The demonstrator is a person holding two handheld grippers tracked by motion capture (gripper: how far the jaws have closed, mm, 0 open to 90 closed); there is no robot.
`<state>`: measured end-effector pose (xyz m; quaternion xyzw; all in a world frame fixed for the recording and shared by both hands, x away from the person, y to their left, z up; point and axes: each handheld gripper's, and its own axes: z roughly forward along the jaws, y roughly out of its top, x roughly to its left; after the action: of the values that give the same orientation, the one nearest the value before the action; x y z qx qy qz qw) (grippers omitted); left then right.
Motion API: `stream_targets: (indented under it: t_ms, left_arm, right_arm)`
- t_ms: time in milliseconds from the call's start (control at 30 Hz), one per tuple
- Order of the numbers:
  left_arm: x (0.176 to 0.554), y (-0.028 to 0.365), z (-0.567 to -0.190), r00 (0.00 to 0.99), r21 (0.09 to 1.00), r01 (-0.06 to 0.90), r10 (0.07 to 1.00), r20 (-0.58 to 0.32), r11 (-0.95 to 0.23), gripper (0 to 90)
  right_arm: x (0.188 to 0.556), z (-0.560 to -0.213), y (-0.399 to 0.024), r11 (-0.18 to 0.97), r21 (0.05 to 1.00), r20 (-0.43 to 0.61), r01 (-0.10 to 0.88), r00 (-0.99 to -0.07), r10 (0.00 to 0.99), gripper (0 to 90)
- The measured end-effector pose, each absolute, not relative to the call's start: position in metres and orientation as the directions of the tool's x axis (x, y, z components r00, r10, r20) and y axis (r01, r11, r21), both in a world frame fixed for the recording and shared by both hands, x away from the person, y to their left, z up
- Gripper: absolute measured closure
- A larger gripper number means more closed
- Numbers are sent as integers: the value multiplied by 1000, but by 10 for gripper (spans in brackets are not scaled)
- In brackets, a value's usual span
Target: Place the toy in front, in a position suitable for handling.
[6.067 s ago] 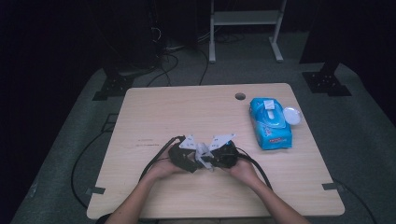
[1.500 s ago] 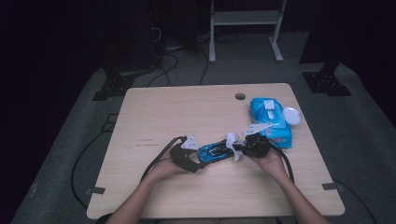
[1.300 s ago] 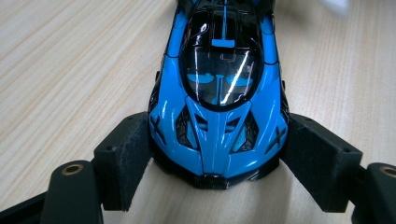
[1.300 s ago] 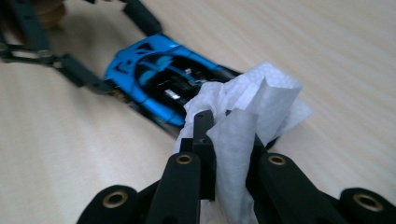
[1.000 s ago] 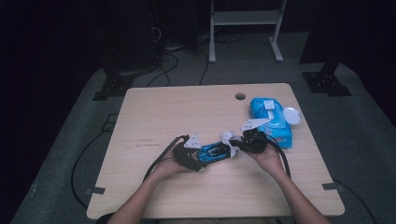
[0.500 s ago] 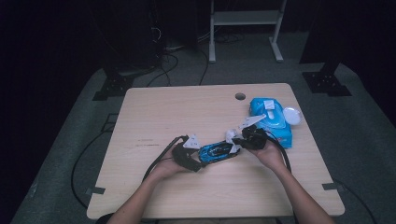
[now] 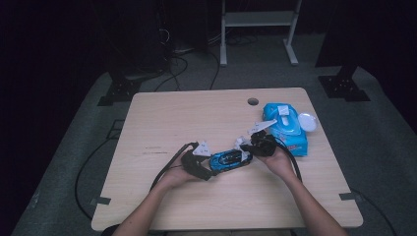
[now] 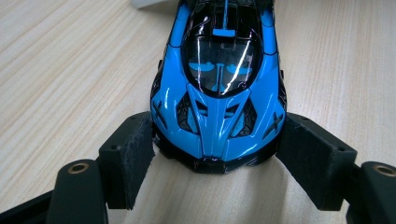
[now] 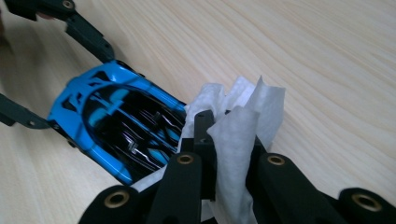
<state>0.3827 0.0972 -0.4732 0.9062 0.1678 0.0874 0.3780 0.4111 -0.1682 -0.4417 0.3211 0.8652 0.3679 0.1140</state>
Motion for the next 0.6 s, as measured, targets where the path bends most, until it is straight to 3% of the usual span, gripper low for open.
stream_targets:
  t_ms: [267, 600]
  left_arm:
    - [383, 97, -473, 927, 718, 239, 373, 31, -654, 267]
    - [382, 97, -474, 927, 719, 241, 373, 27, -651, 268]
  right_arm:
    - [405, -444, -128, 512, 746, 98, 426, -830, 549, 826]
    - [393, -448, -76, 626, 689, 90, 364, -901, 424, 825]
